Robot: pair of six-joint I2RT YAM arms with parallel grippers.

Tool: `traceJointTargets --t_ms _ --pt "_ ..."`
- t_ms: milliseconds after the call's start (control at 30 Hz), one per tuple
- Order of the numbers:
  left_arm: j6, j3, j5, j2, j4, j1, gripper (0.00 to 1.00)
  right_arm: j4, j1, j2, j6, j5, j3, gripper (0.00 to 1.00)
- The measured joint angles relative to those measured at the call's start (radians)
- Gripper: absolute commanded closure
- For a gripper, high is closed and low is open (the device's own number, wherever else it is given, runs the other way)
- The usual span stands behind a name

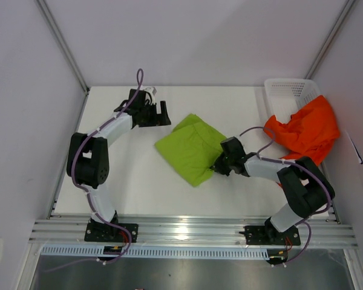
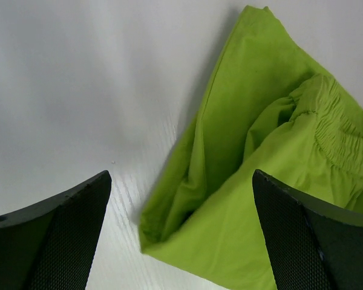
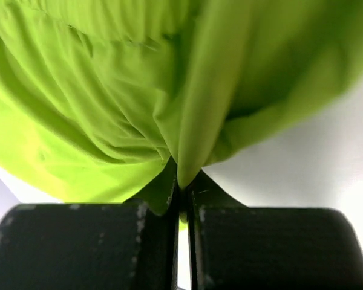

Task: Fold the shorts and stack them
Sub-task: Fold the shorts

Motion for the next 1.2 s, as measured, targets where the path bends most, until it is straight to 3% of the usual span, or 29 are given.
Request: traceJointTargets --t_ms 167,433,567,800,1000,1200 --pt "-0.016 -0.069 0.051 -0.008 0.044 0.000 0.01 -0.063 -0.123 -0.029 -0.256 -0.082 0.005 1.00" --pt "-0.049 -0.085 0.180 0.001 0.145 -0.012 0.01 -0.254 -0.145 0.080 -0.507 -0.100 0.196 1.00" --pt "-0.056 -0.075 0.246 0.039 0.172 -0.023 0.01 -0.283 -0.151 0.097 -0.560 -0.105 0.224 1.00" --pt "-0.048 -0.034 0.246 0.133 0.113 -0.074 0.01 -0.323 -0.174 0.098 -0.619 -0.095 0.241 1.00" --pt "-0.056 -0.043 0.200 0.148 0.092 -0.131 0.01 -0.403 -0.211 0.119 -0.678 0.000 0.294 1.00" --pt "-0.127 -0.117 0.171 0.141 0.208 -0.183 0.01 -0.434 -0.314 0.142 -0.690 0.056 0.328 1.00"
